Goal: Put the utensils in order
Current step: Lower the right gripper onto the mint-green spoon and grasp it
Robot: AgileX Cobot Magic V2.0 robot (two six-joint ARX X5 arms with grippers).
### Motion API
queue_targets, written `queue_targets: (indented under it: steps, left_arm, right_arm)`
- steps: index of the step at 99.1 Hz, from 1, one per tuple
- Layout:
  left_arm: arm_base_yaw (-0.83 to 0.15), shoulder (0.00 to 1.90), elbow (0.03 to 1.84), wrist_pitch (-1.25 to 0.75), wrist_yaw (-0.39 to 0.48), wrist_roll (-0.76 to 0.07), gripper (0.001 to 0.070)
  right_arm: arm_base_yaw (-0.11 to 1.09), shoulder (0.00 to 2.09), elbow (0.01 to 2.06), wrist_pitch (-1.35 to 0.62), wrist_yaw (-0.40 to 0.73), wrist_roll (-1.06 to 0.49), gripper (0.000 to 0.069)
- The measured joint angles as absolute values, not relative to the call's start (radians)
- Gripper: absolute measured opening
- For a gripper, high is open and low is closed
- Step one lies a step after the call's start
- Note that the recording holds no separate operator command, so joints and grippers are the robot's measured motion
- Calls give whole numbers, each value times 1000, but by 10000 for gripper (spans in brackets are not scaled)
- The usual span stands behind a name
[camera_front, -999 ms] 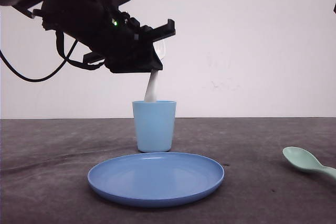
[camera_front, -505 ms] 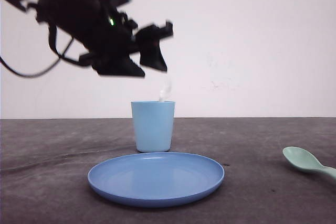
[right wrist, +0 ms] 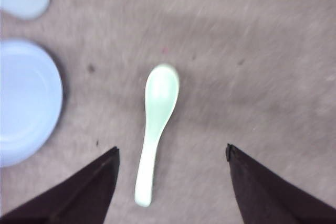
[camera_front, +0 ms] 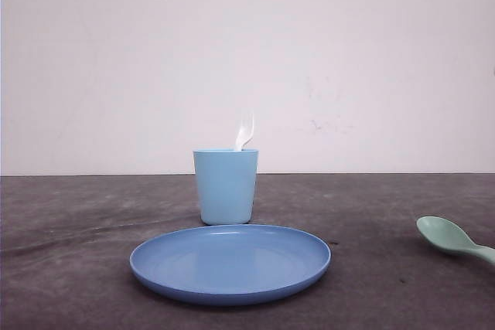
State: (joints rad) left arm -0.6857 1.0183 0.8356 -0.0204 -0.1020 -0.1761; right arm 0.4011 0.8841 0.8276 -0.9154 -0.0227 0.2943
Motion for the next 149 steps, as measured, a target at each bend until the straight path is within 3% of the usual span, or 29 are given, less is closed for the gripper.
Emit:
queue_targets:
  steps: [38, 55, 93, 123, 149]
  left_arm:
    - [-704, 870, 836, -250, -102, -176, 299]
    - [-715, 865, 836, -286, -102, -176, 299]
    - [-731, 865, 836, -332, -102, -176, 299]
    - [-731, 865, 836, -334, -102, -176, 299]
    - [-731, 865, 836, -335, -102, -176, 299]
  right_arm:
    - [577, 1079, 687, -732, 78, 455, 393]
    - [604, 1173, 685, -672, 118, 475, 329]
    - [608, 1342, 685, -609, 128, 480, 317]
    - [608, 1357, 685, -599, 154, 480, 145]
    - [609, 1357, 685, -600, 159, 480, 88]
